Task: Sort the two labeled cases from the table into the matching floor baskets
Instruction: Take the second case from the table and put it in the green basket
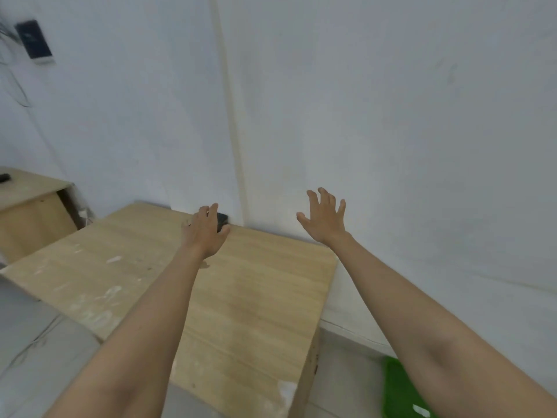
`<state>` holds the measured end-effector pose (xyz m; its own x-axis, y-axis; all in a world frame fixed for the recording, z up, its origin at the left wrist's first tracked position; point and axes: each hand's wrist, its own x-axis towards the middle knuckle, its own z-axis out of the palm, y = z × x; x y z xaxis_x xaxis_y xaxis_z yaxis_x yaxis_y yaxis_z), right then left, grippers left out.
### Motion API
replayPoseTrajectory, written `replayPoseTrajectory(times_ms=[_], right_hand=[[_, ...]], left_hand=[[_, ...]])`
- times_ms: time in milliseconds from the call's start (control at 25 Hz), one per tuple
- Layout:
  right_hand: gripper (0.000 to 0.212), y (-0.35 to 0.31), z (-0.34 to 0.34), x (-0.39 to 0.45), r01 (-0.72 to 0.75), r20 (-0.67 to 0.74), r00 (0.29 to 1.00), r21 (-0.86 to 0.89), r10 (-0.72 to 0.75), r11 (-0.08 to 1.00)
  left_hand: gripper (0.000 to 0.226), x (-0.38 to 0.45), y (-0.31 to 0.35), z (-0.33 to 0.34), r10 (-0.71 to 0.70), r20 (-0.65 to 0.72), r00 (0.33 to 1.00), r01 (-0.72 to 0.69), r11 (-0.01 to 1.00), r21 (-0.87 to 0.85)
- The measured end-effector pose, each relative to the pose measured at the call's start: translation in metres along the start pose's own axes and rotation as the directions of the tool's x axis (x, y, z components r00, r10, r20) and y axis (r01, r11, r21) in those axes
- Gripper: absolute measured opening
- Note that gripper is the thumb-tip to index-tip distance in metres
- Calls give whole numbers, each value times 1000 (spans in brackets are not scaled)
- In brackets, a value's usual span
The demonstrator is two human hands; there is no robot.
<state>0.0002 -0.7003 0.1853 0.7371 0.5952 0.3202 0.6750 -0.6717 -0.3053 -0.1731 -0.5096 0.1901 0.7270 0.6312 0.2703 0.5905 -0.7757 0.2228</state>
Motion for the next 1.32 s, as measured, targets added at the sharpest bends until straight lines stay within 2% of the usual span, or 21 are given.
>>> replayPoseTrajectory(times_ms=[200,360,560,760,1000,1120,1200,1320], right_hand=[[60,-60,44,59,-6,4,1000,-34,6,999],[58,-97,105,98,-52,35,998,-46,54,998],[59,-147,184,150,-196,86,976,-59,200,979],[58,-198,248,187,-306,158,935,-92,317,948],[58,-231,319,213,-406,297,866,-54,403,912],[55,-243,358,225,-432,364,838,-14,407,902],[51,-252,382,230,-486,412,805,45,427,873],[48,-267,414,243,-572,435,765,122,474,811]], left_hand=[[60,73,-74,16,19,23,1000,-19,1000,-14],[59,136,-132,51,79,64,995,-76,996,-39],[59,226,-210,93,167,164,972,-157,985,-69],[59,300,-273,134,241,303,922,-218,970,-108],[58,356,-310,199,324,457,828,-267,945,-187],[52,389,-320,227,338,469,816,-248,938,-244],[47,410,-319,244,389,481,786,-298,920,-256],[53,441,-308,267,466,452,761,-388,885,-259]])
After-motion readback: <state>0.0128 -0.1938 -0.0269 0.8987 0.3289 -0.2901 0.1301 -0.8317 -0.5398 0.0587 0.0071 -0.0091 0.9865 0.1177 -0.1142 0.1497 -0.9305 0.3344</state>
